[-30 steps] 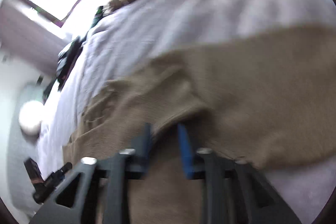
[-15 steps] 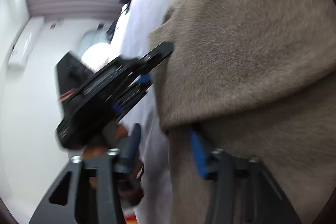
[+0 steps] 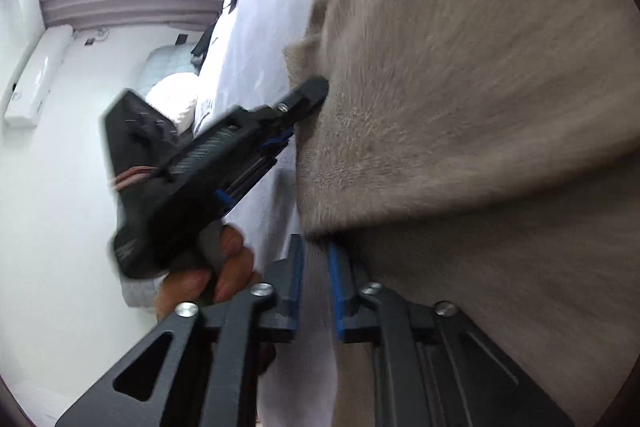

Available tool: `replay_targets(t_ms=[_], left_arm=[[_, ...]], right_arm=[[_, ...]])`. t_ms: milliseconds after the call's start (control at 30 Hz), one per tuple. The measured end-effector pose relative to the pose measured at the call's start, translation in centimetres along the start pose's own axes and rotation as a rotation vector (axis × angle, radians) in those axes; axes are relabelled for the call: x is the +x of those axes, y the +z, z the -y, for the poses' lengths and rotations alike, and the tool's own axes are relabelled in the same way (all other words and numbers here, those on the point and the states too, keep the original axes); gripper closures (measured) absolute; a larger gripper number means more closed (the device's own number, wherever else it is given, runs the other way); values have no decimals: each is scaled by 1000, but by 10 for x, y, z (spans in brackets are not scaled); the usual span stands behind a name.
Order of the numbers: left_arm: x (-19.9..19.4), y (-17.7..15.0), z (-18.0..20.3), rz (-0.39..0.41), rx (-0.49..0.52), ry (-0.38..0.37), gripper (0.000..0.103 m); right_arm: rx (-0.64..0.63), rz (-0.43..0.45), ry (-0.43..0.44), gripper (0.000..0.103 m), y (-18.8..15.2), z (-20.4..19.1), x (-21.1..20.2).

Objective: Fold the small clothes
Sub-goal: 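Grasp the sweater's side edge with both tools and fold it over the body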

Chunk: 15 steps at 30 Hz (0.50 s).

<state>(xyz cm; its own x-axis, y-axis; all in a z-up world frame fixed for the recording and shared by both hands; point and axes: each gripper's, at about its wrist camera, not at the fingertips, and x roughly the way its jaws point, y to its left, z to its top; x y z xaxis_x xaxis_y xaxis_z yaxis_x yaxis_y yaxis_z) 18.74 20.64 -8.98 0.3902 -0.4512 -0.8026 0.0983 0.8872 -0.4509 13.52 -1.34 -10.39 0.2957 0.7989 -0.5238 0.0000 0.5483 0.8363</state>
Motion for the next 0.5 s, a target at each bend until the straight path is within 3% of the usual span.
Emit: replay_targets(t_ms=[67,200,333,367,400,500], left_arm=[[-1,0,1,1,5,4,91],[0,0,4,3,21,26,91],[1,0,9,5,34,50,91],[1,0,10,4,36,56,91],[1,0,11,3,39,62,91],[2,-1,13,8,39,75,91]], right_arm=[[-27,115,-76,43,-5,15,-53],[83,352,-286,43,13,63,-147],[245,471,-300,45,35,107,-192],[249,475,-297,57,43,113,-194],[229,472,-313,93,51,112,-194],[232,450,-380,96,56,127,-203]])
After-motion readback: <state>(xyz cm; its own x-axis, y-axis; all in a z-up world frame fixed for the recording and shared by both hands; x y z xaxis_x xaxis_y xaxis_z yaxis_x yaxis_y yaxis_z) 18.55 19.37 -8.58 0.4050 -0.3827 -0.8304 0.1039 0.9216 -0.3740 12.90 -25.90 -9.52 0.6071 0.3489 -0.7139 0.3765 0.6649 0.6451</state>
